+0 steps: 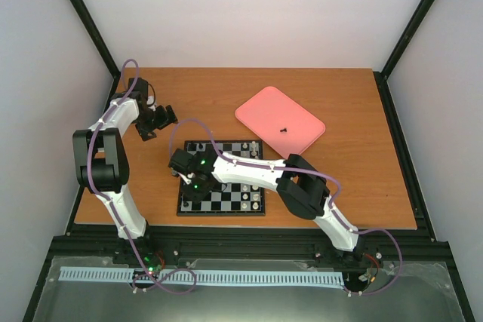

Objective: Set up the chess pieces on the board
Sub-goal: Place the chess piece on the chessboard.

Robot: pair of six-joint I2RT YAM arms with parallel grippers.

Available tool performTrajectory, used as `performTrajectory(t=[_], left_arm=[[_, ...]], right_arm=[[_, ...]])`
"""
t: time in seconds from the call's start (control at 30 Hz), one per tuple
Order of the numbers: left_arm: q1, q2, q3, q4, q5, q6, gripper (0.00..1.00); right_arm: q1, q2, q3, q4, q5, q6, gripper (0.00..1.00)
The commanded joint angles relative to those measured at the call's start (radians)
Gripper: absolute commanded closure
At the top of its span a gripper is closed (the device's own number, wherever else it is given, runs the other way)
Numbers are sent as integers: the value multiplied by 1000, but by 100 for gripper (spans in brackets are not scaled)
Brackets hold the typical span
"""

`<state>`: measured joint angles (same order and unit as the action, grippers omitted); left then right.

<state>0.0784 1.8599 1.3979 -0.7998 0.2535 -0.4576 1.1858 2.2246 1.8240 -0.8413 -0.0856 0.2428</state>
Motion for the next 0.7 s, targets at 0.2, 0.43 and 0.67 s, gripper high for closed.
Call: performTrajectory(t=[0.2, 0.43, 0.67], left_arm=[[3, -7, 12, 12, -4, 19, 0], [1, -11, 15, 5, -12, 23, 0], [2, -17, 14, -2, -14, 24, 0]], right_arm=[[11, -52, -43, 1, 47, 0, 70], [11, -113, -50, 6, 76, -11, 61], [9, -204, -19, -51, 126, -32, 52]])
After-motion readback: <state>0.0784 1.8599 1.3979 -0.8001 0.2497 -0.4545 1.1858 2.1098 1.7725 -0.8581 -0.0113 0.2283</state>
